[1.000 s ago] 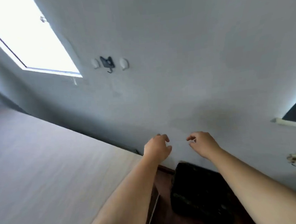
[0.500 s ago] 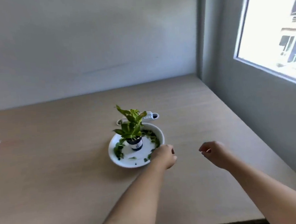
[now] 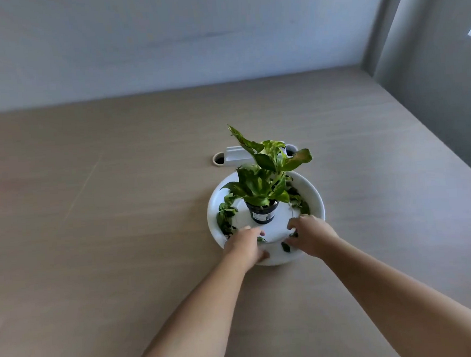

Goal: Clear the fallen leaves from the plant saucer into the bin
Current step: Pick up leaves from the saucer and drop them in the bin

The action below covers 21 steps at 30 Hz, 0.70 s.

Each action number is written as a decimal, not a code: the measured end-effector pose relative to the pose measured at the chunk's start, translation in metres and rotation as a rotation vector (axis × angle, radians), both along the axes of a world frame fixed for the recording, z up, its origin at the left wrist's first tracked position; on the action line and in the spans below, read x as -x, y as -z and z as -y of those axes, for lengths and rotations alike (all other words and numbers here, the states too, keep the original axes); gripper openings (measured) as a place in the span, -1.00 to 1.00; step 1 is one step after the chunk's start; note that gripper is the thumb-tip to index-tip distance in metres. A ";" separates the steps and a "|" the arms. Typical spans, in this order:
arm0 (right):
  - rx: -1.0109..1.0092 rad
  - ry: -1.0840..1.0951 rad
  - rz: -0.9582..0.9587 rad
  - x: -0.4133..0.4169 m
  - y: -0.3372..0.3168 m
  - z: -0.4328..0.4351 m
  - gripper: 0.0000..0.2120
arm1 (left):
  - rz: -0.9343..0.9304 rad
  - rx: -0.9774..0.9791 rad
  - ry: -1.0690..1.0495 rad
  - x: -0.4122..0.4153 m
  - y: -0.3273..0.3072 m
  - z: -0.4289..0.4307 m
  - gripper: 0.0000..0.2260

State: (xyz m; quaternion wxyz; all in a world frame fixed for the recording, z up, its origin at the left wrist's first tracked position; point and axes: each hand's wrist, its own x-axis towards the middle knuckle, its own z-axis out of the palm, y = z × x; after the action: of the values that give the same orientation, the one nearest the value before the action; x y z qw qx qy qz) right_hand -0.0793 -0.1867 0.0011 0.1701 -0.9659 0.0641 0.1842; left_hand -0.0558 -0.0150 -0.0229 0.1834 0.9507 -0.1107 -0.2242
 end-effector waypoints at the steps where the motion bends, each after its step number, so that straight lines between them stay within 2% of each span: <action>1: 0.042 -0.011 -0.017 -0.005 0.003 -0.005 -0.57 | -0.006 0.000 0.015 -0.003 0.005 0.002 -0.60; 6: 0.131 -0.023 -0.038 -0.022 0.015 -0.019 -0.57 | 0.089 0.025 0.054 -0.014 0.017 0.007 -0.86; 11: 0.129 -0.106 -0.102 -0.029 0.014 -0.021 -0.81 | 0.077 0.062 0.115 -0.019 0.015 0.009 -0.87; 15: 0.137 -0.147 -0.111 -0.028 0.019 -0.022 -0.78 | 0.026 0.072 0.106 -0.021 0.015 0.009 -0.80; 18: 0.015 -0.046 -0.089 -0.026 0.017 -0.018 -0.80 | 0.021 0.084 0.093 -0.020 0.012 0.009 -0.77; 21: -0.110 0.080 0.003 -0.027 0.000 -0.007 -0.84 | 0.033 0.182 -0.001 -0.020 0.002 0.006 -0.84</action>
State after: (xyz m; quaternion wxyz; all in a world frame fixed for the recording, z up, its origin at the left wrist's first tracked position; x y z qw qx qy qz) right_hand -0.0524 -0.1796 0.0009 0.2304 -0.9520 0.0924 0.1792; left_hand -0.0359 -0.0213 -0.0250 0.2675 0.9337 -0.1330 -0.1973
